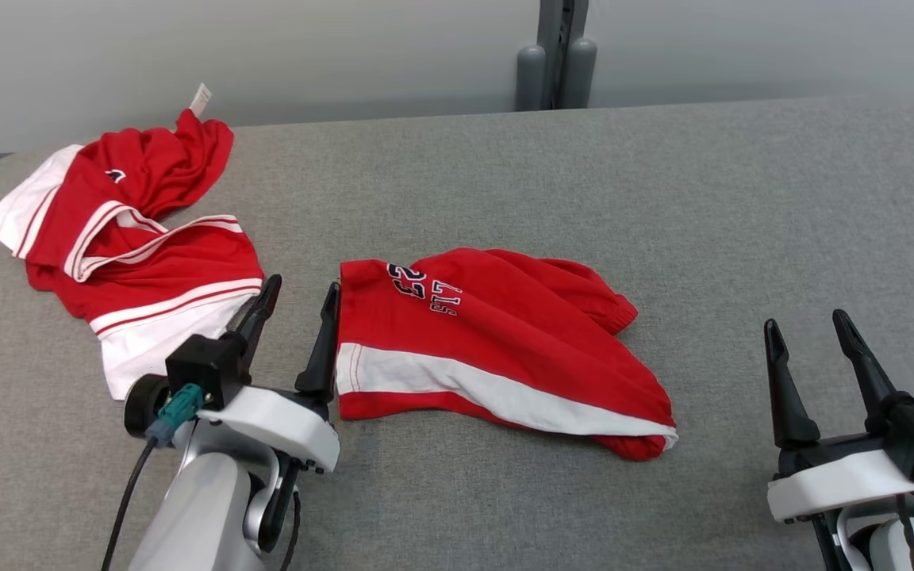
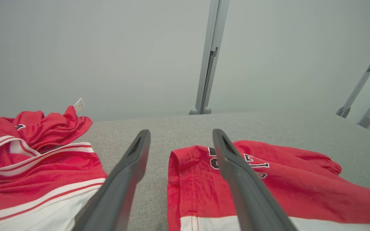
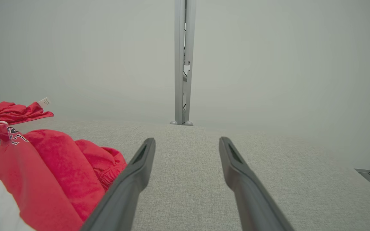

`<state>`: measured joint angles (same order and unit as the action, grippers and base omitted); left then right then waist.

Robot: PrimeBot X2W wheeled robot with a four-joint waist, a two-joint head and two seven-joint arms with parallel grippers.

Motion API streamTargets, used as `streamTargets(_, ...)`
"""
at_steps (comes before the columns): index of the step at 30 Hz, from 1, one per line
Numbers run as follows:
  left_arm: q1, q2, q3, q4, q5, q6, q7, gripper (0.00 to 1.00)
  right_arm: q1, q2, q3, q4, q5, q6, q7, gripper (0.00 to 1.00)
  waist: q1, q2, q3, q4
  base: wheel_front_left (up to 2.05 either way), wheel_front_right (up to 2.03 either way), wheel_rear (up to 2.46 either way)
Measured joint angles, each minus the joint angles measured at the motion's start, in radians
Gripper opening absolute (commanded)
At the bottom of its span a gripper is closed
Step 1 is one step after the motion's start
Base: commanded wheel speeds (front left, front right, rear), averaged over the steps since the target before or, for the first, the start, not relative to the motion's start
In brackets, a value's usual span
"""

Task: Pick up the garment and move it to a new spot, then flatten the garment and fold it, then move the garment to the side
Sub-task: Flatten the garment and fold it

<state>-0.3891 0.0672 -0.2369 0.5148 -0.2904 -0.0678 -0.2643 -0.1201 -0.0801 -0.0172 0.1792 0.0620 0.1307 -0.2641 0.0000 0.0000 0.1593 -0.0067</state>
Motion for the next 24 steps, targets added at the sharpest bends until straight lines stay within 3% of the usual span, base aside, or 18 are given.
streamTargets(12,0.252,-0.016,0.042,-0.198,0.018,0.047,0.000,1.00,0.048,0.025,-0.005,-0.027,-0.019,0.000,0.000,1.00,0.0000,0.0000,-0.090,0.069,0.00,0.00,0.00)
streamTargets(24,0.306,-0.018,0.021,-0.231,0.007,0.069,0.000,1.00,0.081,0.030,0.018,-0.006,0.018,0.000,0.000,1.00,0.0000,0.0000,-0.117,0.065,0.00,0.00,0.00)
